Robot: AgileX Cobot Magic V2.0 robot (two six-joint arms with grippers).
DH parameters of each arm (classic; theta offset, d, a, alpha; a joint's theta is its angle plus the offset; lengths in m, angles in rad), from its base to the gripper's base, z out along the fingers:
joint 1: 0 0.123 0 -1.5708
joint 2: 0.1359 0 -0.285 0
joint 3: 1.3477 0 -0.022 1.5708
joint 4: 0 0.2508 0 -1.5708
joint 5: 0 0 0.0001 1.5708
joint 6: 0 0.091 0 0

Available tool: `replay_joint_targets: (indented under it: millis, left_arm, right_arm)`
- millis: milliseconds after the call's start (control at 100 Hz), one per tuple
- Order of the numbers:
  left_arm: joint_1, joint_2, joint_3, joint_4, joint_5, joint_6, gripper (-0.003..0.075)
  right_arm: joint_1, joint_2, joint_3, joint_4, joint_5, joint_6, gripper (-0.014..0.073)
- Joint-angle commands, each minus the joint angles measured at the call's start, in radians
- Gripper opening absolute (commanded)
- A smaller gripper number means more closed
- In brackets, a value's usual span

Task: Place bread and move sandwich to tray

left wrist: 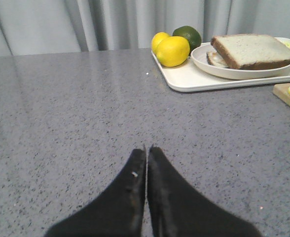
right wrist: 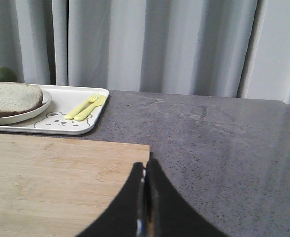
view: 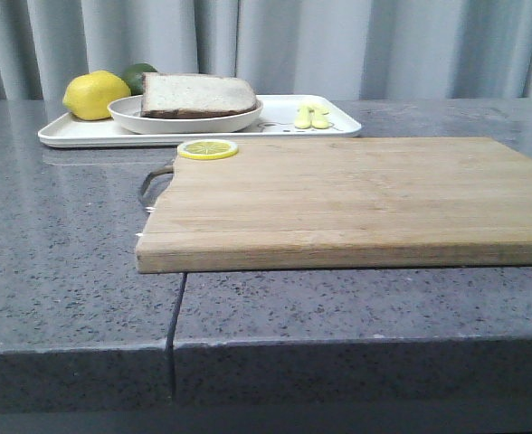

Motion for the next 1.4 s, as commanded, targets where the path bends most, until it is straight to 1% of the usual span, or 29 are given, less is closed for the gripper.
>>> replay_joint_targets:
  millis: [0, 230, 360, 490, 1390]
  left_arm:
    - [-0.007, -0.018, 0.014, 0.052, -0.099, -0.063, -0.0019]
    - [-0.007, -0.066, 0.099, 0.076, -0.121, -0.063, -0.0019]
    - [-0.007, -0.089, 0.133, 0.077, -0.180, -0.063, -0.0019]
    - [-0.007, -0.123, 0.160, 0.078, -0.192, -0.063, -0.0019]
    - [-0.007, -0.139, 0.160, 0.076, -0.191, -0.063, -0.0019]
  right_arm:
    - [-0.006, 0.008, -0.026, -0.008, -0.074, 0.001, -0.0118]
    - [-0.006, 0.008, -0.026, -0.008, -0.074, 0.001, -0.0118]
    - [-0.006, 0.008, -0.026, -0.008, -0.074, 0.001, -0.0118]
    - [-0.006, 0.008, -0.026, -0.008, -0.074, 0.001, -0.0118]
    - [-0.006, 0.008, -0.026, -0.008, -0.075, 0.001, -0.0118]
